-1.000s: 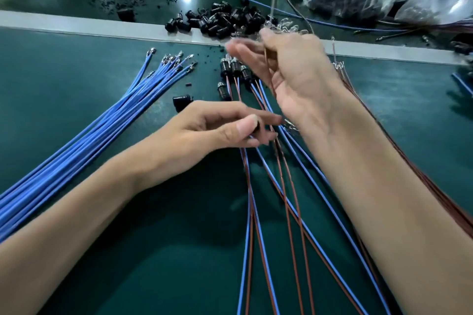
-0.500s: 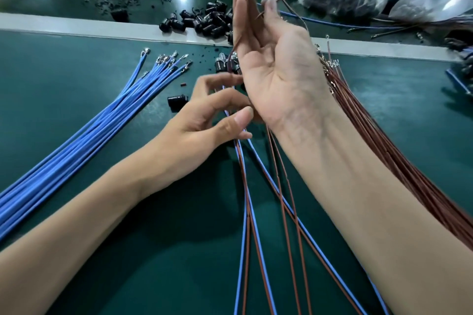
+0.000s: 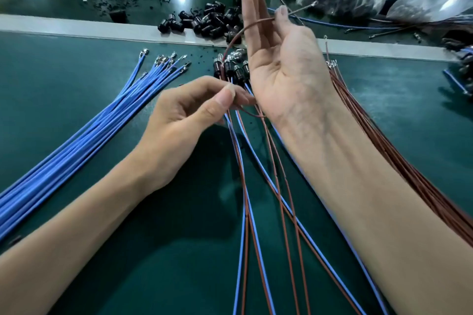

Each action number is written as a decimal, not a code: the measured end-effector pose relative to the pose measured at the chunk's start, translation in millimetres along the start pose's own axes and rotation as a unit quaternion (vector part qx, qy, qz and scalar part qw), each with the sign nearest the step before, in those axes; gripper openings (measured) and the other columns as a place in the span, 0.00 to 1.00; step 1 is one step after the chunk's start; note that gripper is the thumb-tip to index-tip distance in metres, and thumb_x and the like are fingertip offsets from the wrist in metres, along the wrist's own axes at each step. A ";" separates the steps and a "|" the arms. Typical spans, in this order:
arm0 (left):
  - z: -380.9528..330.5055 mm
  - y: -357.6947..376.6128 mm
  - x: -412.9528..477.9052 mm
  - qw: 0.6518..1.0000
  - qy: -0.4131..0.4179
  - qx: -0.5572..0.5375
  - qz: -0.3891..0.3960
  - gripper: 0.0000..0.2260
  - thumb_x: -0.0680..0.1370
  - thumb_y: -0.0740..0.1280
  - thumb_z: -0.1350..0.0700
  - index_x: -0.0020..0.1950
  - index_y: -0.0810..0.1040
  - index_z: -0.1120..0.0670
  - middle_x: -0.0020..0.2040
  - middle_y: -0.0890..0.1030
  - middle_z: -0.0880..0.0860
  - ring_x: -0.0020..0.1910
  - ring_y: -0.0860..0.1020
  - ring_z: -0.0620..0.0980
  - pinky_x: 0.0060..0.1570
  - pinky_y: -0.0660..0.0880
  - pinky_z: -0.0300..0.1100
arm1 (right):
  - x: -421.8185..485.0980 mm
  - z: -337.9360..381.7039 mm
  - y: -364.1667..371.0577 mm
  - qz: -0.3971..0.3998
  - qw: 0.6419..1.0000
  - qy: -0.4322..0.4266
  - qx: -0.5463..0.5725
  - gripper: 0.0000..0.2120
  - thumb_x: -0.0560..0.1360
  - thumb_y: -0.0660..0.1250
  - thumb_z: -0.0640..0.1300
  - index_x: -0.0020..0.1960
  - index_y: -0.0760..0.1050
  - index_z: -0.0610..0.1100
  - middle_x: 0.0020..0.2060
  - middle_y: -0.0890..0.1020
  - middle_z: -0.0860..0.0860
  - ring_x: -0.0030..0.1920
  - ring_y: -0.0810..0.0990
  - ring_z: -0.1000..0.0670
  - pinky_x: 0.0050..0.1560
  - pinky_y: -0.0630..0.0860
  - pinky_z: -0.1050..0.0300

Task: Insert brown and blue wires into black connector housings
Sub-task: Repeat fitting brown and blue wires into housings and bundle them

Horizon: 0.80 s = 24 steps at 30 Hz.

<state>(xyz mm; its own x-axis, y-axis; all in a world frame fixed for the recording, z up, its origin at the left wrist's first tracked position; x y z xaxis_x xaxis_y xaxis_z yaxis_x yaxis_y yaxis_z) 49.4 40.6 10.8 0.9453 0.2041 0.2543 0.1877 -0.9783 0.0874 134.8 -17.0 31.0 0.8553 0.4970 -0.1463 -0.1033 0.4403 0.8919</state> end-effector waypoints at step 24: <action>5.7 -14.8 4.7 0.999 -0.020 0.012 -0.031 0.06 0.75 0.65 0.52 0.44 0.80 0.53 0.59 0.81 0.53 0.59 0.78 0.56 0.54 0.75 0.43 | 8.3 24.8 12.0 0.102 0.856 -0.092 -0.499 0.13 0.80 0.61 0.40 0.39 0.75 0.38 0.32 0.80 0.47 0.32 0.79 0.57 0.36 0.77 0.66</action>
<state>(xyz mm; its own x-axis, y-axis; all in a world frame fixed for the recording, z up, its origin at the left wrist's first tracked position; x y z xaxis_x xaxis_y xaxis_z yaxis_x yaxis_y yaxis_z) 52.6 55.9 5.2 0.9414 0.2636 0.2106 0.2526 -0.9644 0.0778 153.2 -26.1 51.1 0.8235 0.5544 0.1205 -0.5640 0.8229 0.0681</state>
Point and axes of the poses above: each hand's wrist, its own x-axis towards the middle knuckle, its own y-axis out of the palm, z = x × y, the point moved 10 cm from there along x, towards the middle knuckle
